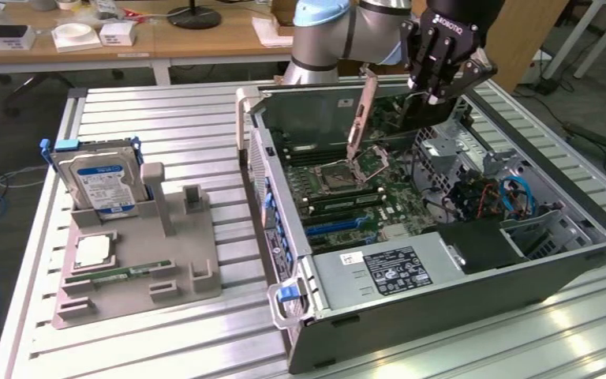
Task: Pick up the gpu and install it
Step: 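Pick up the gpu and move the gpu toward the slot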
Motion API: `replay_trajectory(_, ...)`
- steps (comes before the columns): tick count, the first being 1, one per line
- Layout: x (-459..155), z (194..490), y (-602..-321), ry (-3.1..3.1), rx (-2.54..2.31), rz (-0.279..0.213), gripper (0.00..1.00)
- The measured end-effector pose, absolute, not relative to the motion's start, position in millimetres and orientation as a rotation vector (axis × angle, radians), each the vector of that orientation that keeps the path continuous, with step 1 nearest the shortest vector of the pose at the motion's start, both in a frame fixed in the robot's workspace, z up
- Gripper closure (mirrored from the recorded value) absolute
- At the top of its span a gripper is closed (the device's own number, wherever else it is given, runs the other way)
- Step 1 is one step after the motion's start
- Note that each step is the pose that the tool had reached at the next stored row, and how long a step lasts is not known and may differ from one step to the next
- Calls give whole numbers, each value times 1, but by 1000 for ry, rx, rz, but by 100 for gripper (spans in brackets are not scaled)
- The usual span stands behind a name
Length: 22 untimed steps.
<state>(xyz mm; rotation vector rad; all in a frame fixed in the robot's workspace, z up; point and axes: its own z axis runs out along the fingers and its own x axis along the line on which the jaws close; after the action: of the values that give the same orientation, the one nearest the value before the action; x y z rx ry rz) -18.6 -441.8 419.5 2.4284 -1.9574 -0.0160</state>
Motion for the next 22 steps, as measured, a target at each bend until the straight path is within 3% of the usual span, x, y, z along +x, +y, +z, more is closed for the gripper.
replay_trajectory(22, -19, 419, -442, -1999, 2395, -17, 74)
